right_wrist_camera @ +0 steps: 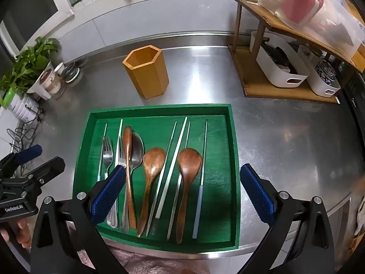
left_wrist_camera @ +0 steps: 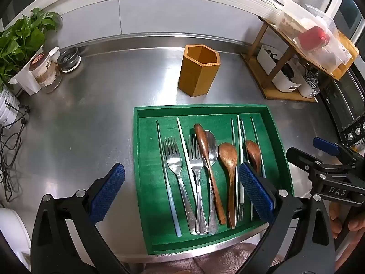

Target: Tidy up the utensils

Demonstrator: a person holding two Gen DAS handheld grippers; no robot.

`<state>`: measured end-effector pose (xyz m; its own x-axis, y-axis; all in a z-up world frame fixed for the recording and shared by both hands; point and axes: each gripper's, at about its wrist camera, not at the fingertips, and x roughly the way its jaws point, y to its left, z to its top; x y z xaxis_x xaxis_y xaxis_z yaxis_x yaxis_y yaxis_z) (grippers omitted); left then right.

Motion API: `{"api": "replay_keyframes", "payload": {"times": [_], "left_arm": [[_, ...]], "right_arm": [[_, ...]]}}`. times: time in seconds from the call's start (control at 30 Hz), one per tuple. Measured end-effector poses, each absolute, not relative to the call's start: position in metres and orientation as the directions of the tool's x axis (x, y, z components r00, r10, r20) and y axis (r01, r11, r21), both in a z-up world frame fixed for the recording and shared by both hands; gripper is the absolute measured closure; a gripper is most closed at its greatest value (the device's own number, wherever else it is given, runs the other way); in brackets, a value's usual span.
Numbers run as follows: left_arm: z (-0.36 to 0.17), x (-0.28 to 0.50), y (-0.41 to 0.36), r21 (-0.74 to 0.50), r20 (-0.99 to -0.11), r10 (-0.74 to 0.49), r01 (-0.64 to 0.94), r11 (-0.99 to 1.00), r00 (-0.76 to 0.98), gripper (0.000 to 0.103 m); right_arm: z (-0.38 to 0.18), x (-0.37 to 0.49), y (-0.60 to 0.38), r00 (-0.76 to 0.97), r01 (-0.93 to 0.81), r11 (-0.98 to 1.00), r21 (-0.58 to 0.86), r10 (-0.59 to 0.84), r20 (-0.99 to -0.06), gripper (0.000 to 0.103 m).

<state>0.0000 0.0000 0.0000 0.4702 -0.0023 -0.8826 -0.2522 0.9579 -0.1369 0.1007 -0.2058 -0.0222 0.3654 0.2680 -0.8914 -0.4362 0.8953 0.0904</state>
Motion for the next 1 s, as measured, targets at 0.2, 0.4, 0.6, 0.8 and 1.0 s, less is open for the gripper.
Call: {"api": "replay_keyframes", "payload": {"times": [0.2,0.4,0.6,0.8,1.0], "left_arm": [[0.0,-0.0001,-0.0001,-0.135,-0.883,0.0,-0.255,0.958,0.469,0.008],[-0.0024,-0.0033,-0.0015,-0.136,-0.882,-0.001,-0.254,0.957,0.47,0.008],[-0.0039,-0.0007,-0.0027,-0.137,-0.884,-0.004,-0.251,0.958,0.468,0.008],[-0.0036,-0.0007,-0.0004,-0.14,-0.888,-0.008,-0.255,0.957,0.46,0.008],[-0.0036,-0.0006,-0.0005,-0.139,-0.889,-0.007,-0.256,0.957,0.458,0.008]], "right_arm": [[-0.0236,0.1018,-0.2041,0.359,-0.436,0.895,0.097,0.271,-0.893,0.004],[-0.0231,0.1008,-0.2053,0.361,-0.439,0.894,0.093,0.27,-0.893,0.004],[-0.0221,0.1006,-0.2038,0.36,-0.442,0.892,0.093,0.271,-0.893,0.004],[-0.0231,0.1009,-0.2036,0.358,-0.439,0.894,0.094,0.269,-0.894,0.004],[-0.0236,0.1005,-0.2026,0.357,-0.44,0.893,0.091,0.267,-0.895,0.004]]}}
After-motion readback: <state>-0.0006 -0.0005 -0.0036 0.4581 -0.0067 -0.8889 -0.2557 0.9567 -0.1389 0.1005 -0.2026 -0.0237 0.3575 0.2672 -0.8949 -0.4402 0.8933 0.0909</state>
